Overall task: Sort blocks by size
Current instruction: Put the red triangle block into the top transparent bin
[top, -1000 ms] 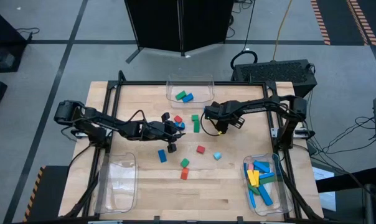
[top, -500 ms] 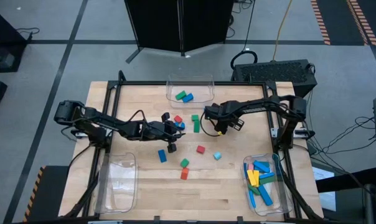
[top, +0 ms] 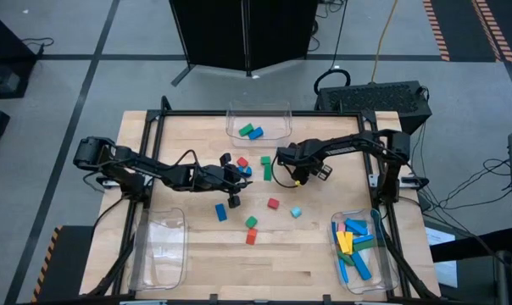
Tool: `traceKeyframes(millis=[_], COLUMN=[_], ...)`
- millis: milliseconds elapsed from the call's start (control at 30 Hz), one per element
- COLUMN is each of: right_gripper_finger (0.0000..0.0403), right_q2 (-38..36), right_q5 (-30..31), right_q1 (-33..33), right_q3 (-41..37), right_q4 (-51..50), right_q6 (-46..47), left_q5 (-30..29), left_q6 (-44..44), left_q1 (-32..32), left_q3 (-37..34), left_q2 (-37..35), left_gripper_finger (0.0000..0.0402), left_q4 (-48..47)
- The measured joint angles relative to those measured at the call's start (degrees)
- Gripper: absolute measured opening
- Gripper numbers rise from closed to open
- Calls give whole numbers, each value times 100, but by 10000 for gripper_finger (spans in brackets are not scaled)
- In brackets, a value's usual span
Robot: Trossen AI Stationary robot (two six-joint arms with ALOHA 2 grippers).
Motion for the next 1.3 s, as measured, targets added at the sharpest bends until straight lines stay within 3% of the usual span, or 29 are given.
traceKeyframes(millis=[233, 600, 800, 967, 1300], right_gripper_finger=[117, 137, 124, 128, 129], right_q2=[-3, -44, -48, -48, -55], right_q5=[-292, -1621, -2955, -3966, -4434], right_q1=[-16, -6, -7, -7, 53], right_q3=[206, 1052, 1507, 1575, 1576], right_q4=[-205, -168, -53, 227, 735], right_q6=[663, 2010, 2822, 3024, 3428], left_q5=[0, -156, -143, 269, 301], left_q6=[1, 269, 953, 1835, 3329], left_q1=[-1, 1, 0, -5, -114], left_q3=[0, 0, 0, 2, 2], left_q2=[0, 0, 1, 1, 1], left_gripper_finger=[112, 112, 112, 112, 112], left_q4=[1, 76, 125, -132, 54])
